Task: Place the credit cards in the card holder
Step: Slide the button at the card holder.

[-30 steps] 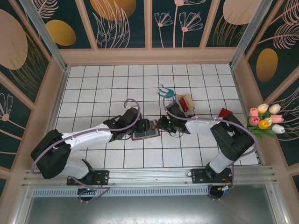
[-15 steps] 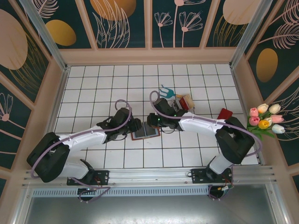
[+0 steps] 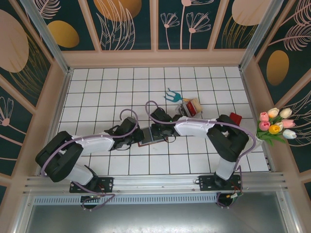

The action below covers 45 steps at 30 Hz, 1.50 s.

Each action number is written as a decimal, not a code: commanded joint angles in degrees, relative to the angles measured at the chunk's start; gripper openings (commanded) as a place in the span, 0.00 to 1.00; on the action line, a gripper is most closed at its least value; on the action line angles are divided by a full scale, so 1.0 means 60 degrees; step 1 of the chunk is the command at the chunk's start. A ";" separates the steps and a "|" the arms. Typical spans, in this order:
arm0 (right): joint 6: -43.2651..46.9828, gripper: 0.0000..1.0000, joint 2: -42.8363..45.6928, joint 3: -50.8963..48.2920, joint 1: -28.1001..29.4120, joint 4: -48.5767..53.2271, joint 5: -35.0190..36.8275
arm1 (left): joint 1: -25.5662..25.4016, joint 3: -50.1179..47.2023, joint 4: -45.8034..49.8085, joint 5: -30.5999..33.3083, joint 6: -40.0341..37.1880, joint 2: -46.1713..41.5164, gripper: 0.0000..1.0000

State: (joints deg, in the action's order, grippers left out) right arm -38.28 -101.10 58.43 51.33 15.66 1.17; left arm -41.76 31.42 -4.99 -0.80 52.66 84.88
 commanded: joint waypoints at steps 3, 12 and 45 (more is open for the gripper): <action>-0.0384 0.16 0.0807 -0.0591 -0.0468 0.0622 0.0859 | 0.0056 -0.0274 -0.0177 0.0265 0.0051 0.0579 0.26; -0.0387 0.18 0.1005 -0.1697 -0.1683 0.0061 0.0409 | 0.0059 -0.0219 -0.0135 0.0352 -0.0186 0.0970 0.25; 0.2921 0.45 0.4083 -0.0341 -0.4892 0.2250 0.2120 | 0.0054 0.1644 0.2034 0.1590 -0.2513 -0.0576 0.42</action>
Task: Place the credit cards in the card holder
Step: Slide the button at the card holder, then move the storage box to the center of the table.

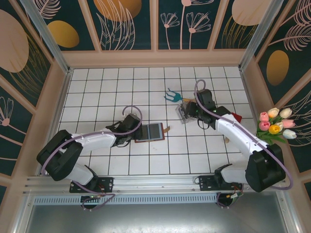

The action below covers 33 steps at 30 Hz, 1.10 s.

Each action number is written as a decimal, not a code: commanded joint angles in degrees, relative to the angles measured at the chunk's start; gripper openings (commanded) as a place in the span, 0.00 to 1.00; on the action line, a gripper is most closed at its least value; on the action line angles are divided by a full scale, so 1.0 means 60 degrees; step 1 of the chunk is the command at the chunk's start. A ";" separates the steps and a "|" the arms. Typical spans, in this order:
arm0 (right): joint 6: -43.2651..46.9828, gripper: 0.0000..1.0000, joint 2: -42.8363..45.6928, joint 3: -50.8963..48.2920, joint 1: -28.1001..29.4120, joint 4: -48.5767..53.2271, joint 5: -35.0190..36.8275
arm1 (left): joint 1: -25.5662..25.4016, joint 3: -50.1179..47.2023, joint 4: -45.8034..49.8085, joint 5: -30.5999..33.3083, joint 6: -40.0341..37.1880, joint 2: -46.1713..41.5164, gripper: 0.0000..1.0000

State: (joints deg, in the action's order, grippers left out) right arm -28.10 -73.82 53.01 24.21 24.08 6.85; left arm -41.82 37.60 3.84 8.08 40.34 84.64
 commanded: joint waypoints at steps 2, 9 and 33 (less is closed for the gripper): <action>0.1559 0.45 -0.1010 0.0900 -0.0808 0.0967 0.1232 | 0.0062 0.0901 0.0542 -0.0007 -0.0439 -0.0671 0.49; 0.2124 0.61 -0.1976 0.1248 -0.2511 -0.0251 -0.1553 | 0.0066 0.1673 0.0342 -0.0515 -0.0279 -0.0261 0.56; 0.1561 0.69 -0.3631 0.0966 -0.2426 -0.1788 -0.6570 | 0.0057 0.2049 0.0242 -0.1060 -0.0233 0.0358 0.57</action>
State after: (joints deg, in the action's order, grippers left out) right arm -17.93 -96.40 59.92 7.73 14.94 -28.62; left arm -41.71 48.25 4.99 2.81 39.05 85.86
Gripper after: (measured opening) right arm 0.690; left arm 0.574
